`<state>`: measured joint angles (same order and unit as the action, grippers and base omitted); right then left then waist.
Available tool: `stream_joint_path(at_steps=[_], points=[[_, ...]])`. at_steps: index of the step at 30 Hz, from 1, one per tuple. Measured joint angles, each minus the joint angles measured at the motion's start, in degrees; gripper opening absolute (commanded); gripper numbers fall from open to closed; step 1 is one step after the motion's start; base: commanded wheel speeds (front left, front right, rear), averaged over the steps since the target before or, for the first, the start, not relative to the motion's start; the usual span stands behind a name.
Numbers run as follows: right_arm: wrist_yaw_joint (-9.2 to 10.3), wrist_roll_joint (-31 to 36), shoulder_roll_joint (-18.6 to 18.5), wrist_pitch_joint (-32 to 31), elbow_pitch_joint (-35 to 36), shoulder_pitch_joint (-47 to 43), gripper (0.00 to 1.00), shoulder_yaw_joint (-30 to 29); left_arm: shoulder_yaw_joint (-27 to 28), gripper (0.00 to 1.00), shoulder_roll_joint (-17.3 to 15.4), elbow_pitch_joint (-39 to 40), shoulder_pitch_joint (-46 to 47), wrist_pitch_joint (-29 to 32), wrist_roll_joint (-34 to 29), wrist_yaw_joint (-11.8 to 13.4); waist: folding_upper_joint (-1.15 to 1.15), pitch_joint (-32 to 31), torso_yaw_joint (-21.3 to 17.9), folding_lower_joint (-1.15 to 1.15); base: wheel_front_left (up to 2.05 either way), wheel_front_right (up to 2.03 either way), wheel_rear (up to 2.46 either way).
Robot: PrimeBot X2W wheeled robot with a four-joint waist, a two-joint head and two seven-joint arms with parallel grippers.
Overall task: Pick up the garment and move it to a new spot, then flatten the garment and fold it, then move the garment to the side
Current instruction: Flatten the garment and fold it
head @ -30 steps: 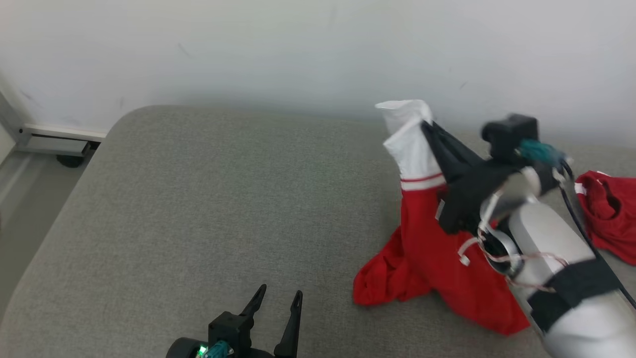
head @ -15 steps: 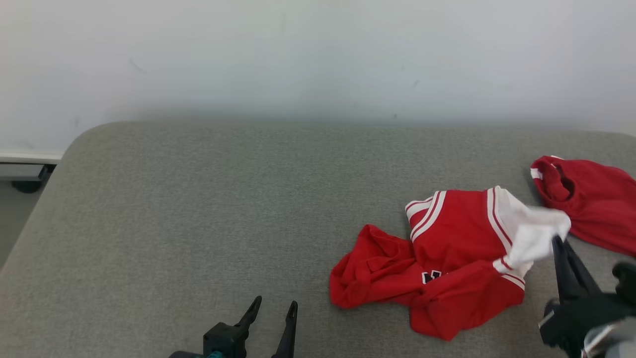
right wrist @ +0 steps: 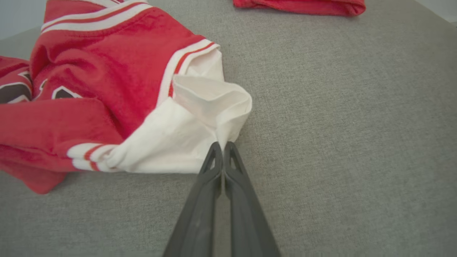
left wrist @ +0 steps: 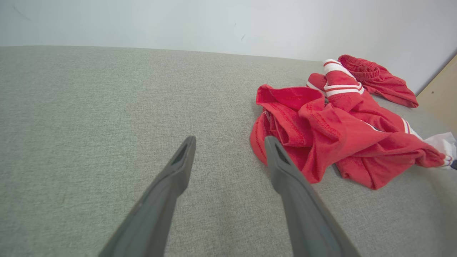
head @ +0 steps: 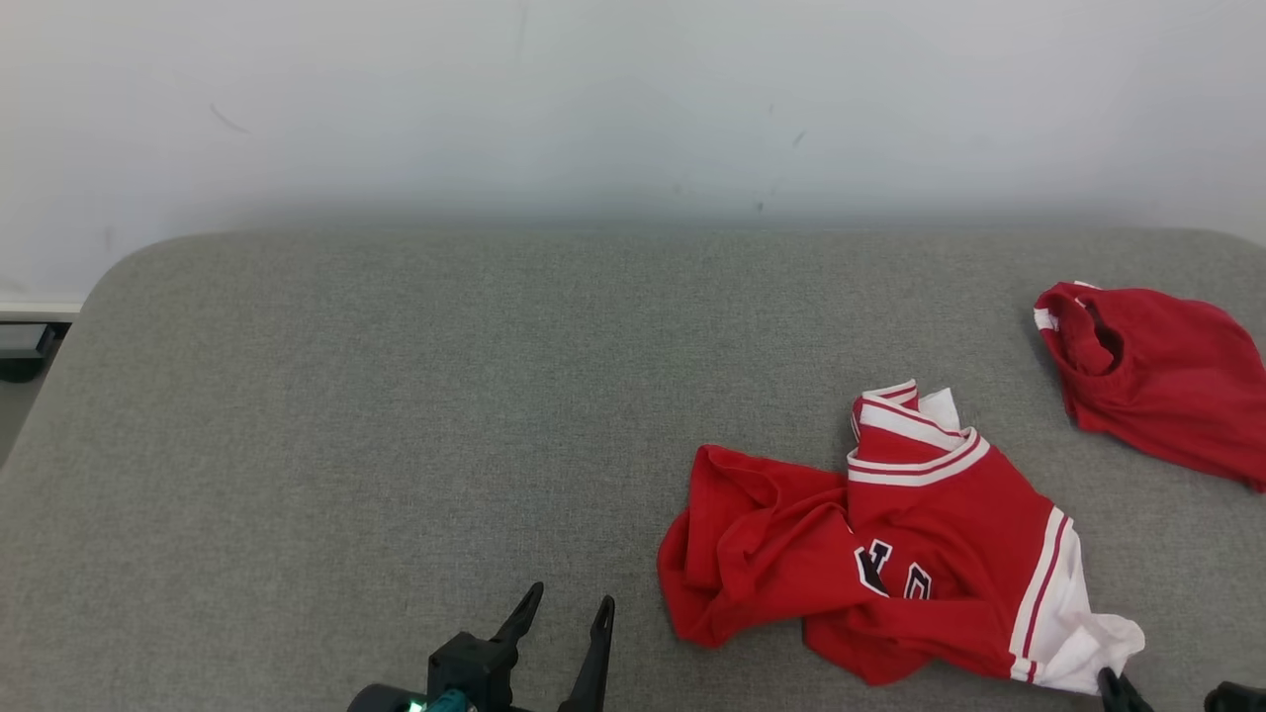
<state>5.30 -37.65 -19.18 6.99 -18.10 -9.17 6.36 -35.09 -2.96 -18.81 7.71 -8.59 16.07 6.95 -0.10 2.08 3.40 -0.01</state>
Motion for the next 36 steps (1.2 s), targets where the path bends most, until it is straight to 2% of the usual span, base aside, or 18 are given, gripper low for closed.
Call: stream_joint_path(at_steps=[4,5,6,7,12,15,23,30,36], points=[[0.31,1.0,-0.1,-1.6,-0.1,0.3,0.0,1.2,-0.2,1.0,0.0,-0.3,0.0,0.1,0.0,0.0,0.0,0.1,0.1,0.0,0.0,0.0,0.0],[0.32,1.2,-0.2,-2.0,-0.1,0.3,0.12,1.2,-0.3,1.0,0.0,-0.3,0.0,0.2,0.0,-0.5,0.0,0.1,0.1,0.0,0.0,0.0,0.0],[0.33,1.4,-0.3,-2.1,-0.1,0.3,0.73,1.1,-0.5,1.0,0.0,-0.4,0.0,0.3,0.0,-0.5,0.0,0.1,0.1,0.0,0.0,0.0,0.0],[0.41,1.4,-0.5,-2.2,0.1,0.4,1.0,0.9,-0.7,1.0,0.0,-0.4,0.0,0.4,0.0,-0.5,0.0,0.1,0.1,0.0,0.0,0.0,0.0],[0.71,-0.7,-0.5,-1.7,4.3,0.7,1.0,-1.9,-2.3,1.0,-0.1,-0.6,0.7,0.7,0.0,-1.9,0.0,0.0,-0.1,0.01,0.0,0.0,0.0],[-0.25,-3.7,0.4,-1.0,8.9,1.7,1.0,-3.5,-4.0,1.0,-0.1,-0.5,1.2,1.0,-1.0,-2.9,0.0,0.1,-0.8,0.01,0.0,0.0,0.0],[0.14,-1.6,-0.1,-1.5,11.7,2.0,1.0,-2.0,-10.5,1.0,-0.1,-1.3,5.5,3.7,-4.2,-6.5,0.0,0.8,-2.5,0.01,0.0,0.0,0.0],[0.43,0.1,-0.1,-2.5,12.8,3.4,1.0,-0.4,-12.7,1.0,-0.1,-4.1,11.6,6.1,-5.6,-6.4,0.0,1.9,-4.2,0.01,0.0,0.0,0.0],[0.79,0.7,-0.1,-3.3,13.0,4.1,1.0,-0.2,-15.4,1.0,0.0,-7.0,15.8,8.1,-6.5,-4.4,0.0,2.5,-5.6,0.01,0.0,0.0,0.0]])
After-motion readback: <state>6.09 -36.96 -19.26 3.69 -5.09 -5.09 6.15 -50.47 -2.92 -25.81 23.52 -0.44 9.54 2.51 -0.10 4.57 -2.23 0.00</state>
